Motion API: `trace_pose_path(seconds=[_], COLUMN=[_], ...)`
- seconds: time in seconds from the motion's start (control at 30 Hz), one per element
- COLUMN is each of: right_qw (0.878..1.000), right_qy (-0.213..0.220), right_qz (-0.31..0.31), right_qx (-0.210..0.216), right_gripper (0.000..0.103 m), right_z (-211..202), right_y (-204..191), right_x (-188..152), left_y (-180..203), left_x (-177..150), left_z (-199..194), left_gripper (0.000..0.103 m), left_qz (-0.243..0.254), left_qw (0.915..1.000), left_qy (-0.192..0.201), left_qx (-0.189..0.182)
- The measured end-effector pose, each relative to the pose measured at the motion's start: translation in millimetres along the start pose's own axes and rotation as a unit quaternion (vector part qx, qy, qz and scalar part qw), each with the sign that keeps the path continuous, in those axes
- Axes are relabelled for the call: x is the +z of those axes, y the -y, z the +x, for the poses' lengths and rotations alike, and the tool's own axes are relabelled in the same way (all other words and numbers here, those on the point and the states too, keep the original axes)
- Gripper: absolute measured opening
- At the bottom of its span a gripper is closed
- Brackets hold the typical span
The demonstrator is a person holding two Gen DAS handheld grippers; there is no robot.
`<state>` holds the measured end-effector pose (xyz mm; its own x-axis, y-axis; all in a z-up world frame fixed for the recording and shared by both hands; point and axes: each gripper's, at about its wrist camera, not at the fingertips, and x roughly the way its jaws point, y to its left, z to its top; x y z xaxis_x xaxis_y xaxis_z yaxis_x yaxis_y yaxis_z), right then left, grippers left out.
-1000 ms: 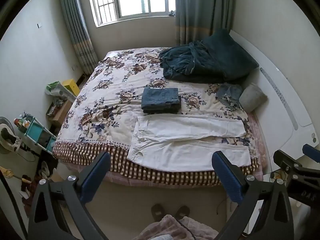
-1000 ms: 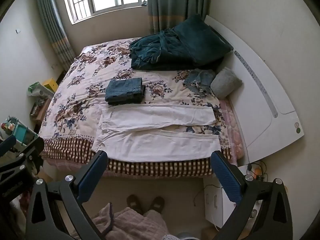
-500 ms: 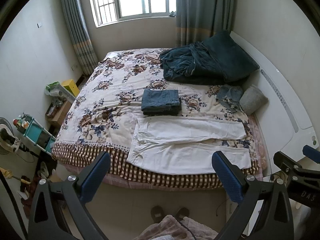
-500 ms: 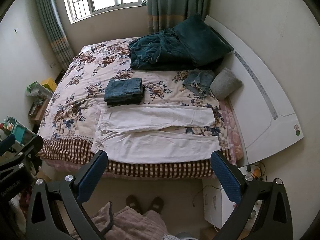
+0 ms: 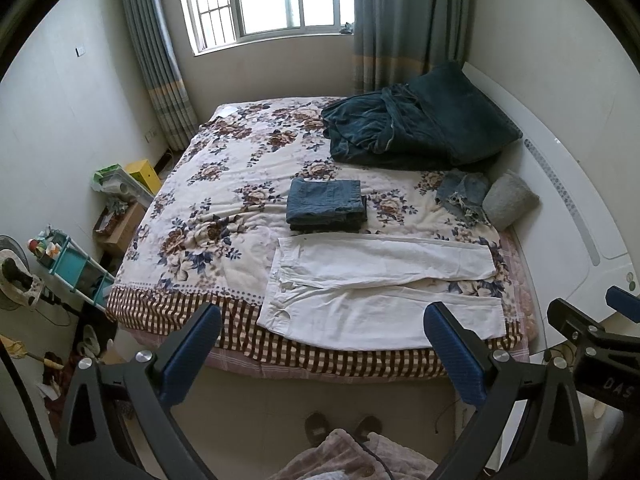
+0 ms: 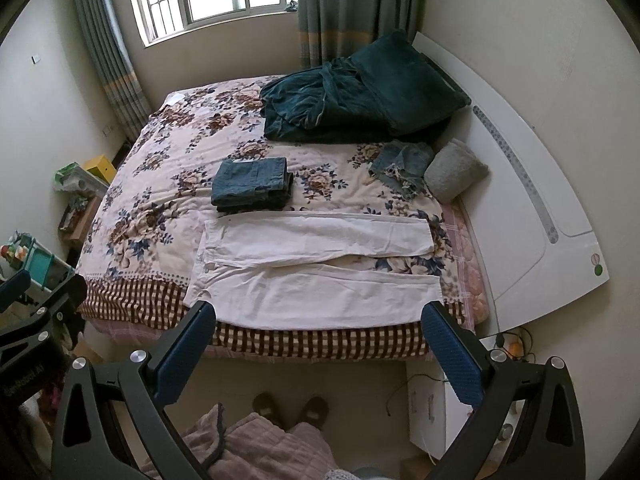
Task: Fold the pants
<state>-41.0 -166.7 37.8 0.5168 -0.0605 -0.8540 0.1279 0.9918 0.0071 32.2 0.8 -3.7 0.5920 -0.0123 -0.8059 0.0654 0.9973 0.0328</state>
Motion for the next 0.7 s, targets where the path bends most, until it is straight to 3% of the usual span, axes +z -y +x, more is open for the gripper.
trace_pose_path(seconds=[0.7], right_qw=[1.000], right_qy=[0.001], right_qz=[-0.002], right_qx=[0.001], right_gripper=[0.103], right_z=[1.0], right_y=[-3.4], right_x=[4.0], left_y=[-9.3], left_x=[2.9], left_z=[1.3], left_gripper=[0.103], left_qz=[-0.004], left_qw=[1.0000], left_qy=[0.001], left_qx=[-0.003])
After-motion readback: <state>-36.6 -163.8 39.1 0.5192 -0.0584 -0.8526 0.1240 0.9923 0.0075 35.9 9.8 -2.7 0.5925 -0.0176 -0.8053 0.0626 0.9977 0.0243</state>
